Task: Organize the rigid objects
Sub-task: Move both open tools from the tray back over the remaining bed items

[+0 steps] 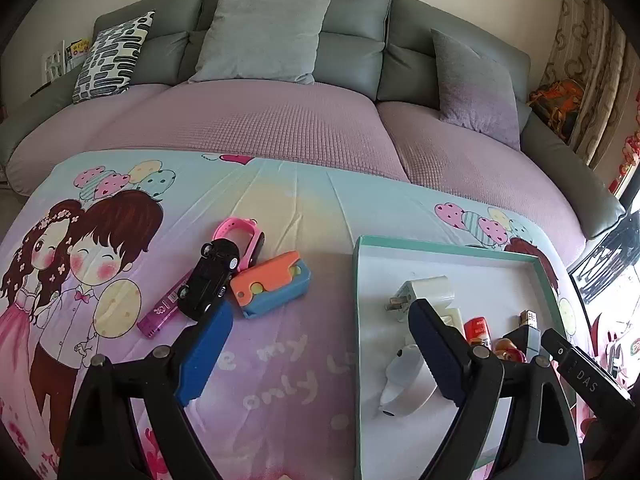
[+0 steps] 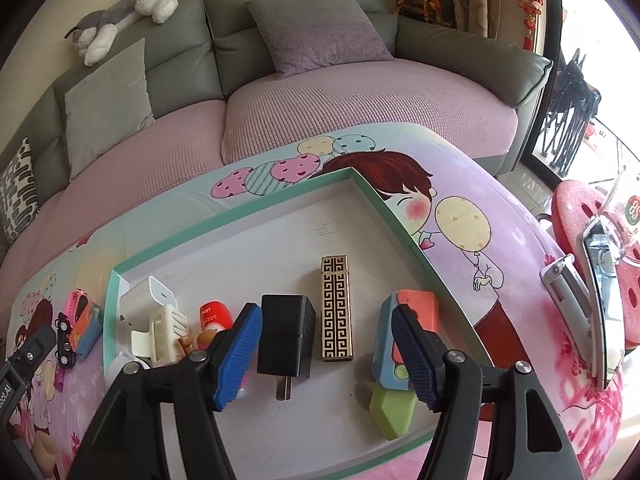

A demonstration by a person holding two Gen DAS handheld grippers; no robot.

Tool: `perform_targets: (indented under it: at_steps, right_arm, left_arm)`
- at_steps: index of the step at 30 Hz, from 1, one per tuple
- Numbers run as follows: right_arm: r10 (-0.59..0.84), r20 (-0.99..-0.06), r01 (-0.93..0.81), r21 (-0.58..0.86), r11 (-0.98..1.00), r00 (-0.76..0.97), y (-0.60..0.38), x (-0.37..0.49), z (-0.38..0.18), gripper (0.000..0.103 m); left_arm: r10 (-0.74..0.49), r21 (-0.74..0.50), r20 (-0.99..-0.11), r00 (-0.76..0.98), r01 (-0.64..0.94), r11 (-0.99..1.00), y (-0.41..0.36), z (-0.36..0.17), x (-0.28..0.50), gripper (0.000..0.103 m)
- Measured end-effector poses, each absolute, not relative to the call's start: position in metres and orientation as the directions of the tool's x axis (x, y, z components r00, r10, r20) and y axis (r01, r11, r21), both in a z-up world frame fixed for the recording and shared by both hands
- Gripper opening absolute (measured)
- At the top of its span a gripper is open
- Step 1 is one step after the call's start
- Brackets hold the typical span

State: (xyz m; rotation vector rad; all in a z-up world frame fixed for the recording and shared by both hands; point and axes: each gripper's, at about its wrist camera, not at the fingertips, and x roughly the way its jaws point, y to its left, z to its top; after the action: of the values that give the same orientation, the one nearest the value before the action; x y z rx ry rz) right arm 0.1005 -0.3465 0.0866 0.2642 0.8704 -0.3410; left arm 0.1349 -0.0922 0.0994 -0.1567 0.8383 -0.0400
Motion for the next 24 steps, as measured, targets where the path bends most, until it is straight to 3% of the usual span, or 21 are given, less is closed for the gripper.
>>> perform_targets:
  at_steps: [6, 11, 13, 24]
  right_arm:
    - [-0.187, -0.771, 0.391, 0.087, 0.916, 0.609, -0.344, 0.101, 0.088, 0.103]
    - [-0.181, -0.768, 0.387, 0.094, 0.917, 0.615, -0.342, 0.101, 0.088, 0.103]
    - [-0.179, -0.768, 0.381, 0.091, 0.92, 0.615, -0.34, 0.102, 0.088, 0.103]
    - [-0.163, -0.766, 0.345, 0.081, 0.935, 0.622, -0.326, 0.106, 0.09, 0.103]
  left_arm:
    - [-0.071, -0.156, -0.725, 0.685, -0.064, 0.986, -0.082, 0.101, 0.135, 0.09]
    - [-0.051, -0.177, -0.711, 0.701, -0.108, 0.978, -0.069, 0.102, 0.133, 0.09]
    - [-0.044, -0.179, -0.712, 0.701, -0.12, 0.976, -0.065, 0.102, 0.133, 0.103]
    - [-0.007, -0.18, -0.706, 0.708, -0.17, 0.969, -0.046, 0.104, 0.132, 0.103]
